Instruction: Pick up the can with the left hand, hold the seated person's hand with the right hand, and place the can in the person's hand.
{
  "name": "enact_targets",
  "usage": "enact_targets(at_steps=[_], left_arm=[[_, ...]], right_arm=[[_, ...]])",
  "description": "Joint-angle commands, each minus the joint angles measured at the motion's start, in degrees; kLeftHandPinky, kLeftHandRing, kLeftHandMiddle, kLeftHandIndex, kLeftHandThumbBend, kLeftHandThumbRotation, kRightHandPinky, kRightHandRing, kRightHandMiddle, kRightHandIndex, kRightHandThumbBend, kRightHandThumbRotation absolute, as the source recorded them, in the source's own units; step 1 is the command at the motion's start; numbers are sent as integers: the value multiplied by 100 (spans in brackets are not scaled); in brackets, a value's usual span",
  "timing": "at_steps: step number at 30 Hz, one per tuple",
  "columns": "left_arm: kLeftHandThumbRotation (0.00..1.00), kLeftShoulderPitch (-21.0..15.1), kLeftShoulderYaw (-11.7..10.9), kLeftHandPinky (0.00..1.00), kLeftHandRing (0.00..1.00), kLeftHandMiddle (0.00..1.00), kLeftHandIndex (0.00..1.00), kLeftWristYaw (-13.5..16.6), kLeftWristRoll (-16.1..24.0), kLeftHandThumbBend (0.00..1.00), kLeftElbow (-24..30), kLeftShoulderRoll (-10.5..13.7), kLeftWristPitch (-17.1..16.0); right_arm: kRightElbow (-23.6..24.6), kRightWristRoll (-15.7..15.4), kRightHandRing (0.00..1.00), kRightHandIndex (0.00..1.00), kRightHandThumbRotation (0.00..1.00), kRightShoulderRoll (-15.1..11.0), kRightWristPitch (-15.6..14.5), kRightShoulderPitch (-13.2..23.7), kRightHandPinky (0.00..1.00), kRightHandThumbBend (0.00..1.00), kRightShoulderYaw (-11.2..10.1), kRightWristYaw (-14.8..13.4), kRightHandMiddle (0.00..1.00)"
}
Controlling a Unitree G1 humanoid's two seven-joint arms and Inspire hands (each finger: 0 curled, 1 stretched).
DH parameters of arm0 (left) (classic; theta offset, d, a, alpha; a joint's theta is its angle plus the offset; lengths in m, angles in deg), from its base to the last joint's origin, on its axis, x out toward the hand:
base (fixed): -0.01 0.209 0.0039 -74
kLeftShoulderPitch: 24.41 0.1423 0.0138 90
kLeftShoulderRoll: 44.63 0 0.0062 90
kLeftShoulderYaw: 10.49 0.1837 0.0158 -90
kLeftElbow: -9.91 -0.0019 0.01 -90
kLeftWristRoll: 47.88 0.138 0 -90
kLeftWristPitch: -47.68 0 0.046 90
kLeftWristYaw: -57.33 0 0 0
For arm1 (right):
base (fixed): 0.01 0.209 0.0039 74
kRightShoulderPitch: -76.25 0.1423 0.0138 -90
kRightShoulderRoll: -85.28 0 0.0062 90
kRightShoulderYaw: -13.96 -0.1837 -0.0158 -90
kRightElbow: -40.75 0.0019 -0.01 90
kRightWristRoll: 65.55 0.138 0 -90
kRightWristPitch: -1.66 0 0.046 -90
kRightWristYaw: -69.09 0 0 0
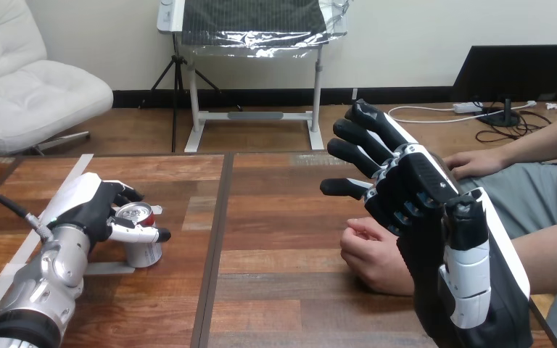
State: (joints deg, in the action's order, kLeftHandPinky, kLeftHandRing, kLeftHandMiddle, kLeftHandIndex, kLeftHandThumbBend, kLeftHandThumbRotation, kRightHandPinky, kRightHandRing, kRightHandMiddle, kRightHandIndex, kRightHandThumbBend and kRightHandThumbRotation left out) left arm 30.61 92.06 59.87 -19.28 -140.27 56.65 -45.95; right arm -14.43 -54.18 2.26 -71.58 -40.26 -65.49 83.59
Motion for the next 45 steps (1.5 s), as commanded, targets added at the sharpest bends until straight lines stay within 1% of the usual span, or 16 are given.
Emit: enact_targets(at_steps=[1, 16, 30, 39, 45], left_arm=[[31, -469, 48, 68, 77, 78, 74, 6, 40, 84, 266, 162, -27], [29, -475, 111, 66, 75, 76, 73, 58, 177, 84, 267, 196, -53], [23, -485, 112, 63, 72, 73, 71, 45, 218, 84, 312, 207, -30], [20, -509, 173, 60, 68, 70, 69, 40, 285, 83, 321, 233, -17], [15, -523, 191, 58, 65, 68, 67, 51, 318, 82, 334, 233, 12]], right_arm=[[211, 60, 88, 90, 100, 78, 52, 227, 74, 74, -42, -44, 89], [212, 65, 88, 90, 100, 85, 55, 224, 74, 74, -37, -48, 89], [214, 98, 88, 91, 100, 76, 45, 214, 74, 74, -42, -38, 90], [203, 117, 89, 91, 100, 78, 54, 206, 74, 75, -41, -33, 90], [189, 89, 89, 91, 100, 88, 94, 205, 74, 74, -38, -36, 90]])
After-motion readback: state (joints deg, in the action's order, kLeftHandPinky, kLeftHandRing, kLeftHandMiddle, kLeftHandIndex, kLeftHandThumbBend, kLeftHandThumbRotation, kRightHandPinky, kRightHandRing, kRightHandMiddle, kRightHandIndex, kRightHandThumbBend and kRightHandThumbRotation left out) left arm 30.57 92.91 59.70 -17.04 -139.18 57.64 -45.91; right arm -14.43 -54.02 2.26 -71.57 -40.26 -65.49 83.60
